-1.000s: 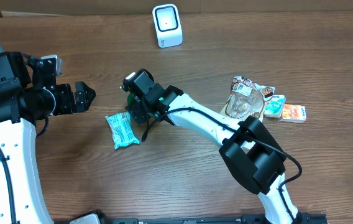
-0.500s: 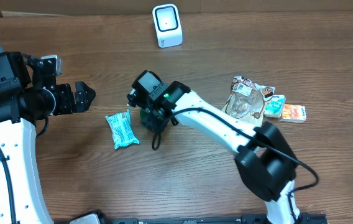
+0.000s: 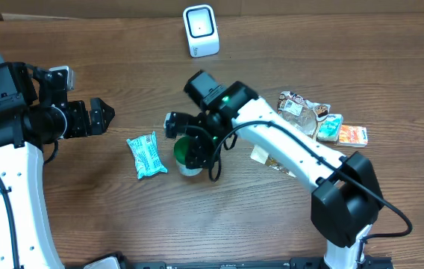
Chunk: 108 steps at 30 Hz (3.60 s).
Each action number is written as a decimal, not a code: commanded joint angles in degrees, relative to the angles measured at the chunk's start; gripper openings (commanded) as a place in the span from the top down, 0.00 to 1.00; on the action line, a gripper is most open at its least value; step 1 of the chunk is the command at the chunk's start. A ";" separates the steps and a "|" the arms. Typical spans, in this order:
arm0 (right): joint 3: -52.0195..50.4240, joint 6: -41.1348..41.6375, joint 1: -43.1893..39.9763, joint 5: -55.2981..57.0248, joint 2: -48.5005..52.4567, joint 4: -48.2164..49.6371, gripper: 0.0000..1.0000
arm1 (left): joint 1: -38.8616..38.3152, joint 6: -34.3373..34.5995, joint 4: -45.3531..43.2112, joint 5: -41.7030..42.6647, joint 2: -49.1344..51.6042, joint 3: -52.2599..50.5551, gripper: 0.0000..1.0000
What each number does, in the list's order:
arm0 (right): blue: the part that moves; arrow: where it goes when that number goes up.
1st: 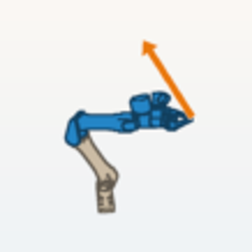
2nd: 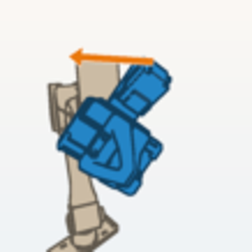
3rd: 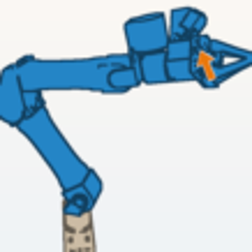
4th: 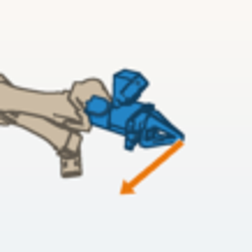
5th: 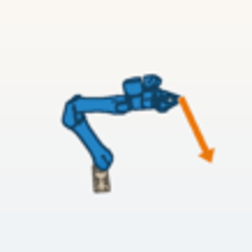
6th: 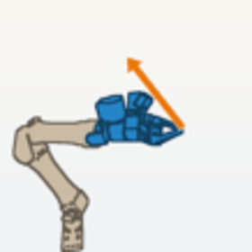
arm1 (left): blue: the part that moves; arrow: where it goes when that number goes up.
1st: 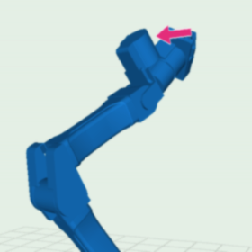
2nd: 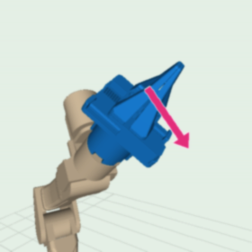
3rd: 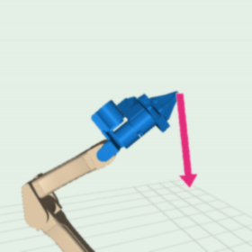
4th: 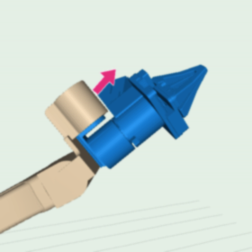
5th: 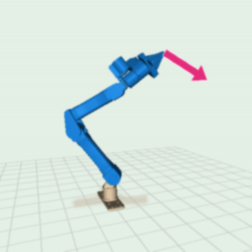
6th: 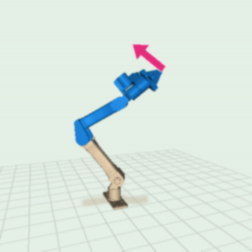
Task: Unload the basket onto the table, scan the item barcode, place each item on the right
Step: 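Move the right gripper to the green-lidded jar and grasp it, then lift the jar and hold it in front of the white scanner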
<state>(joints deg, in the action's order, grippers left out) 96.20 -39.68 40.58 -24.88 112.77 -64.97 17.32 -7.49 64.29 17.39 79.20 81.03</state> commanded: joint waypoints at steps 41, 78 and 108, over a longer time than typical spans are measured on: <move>-3.69 54.86 -1.33 11.10 1.57 14.49 0.00 | -0.22 -0.85 -0.02 0.02 -0.09 0.37 0.00; -4.87 21.35 -1.27 12.81 6.29 13.00 0.03 | -0.22 -0.85 -0.04 0.04 -0.09 0.37 0.00; 13.27 34.10 -2.93 5.25 6.08 -1.75 0.51 | -0.22 -0.83 -0.02 0.04 -0.09 0.37 0.00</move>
<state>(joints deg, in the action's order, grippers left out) 102.50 -8.29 38.87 -13.21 119.70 -64.36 17.32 -7.49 64.29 17.39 79.20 81.03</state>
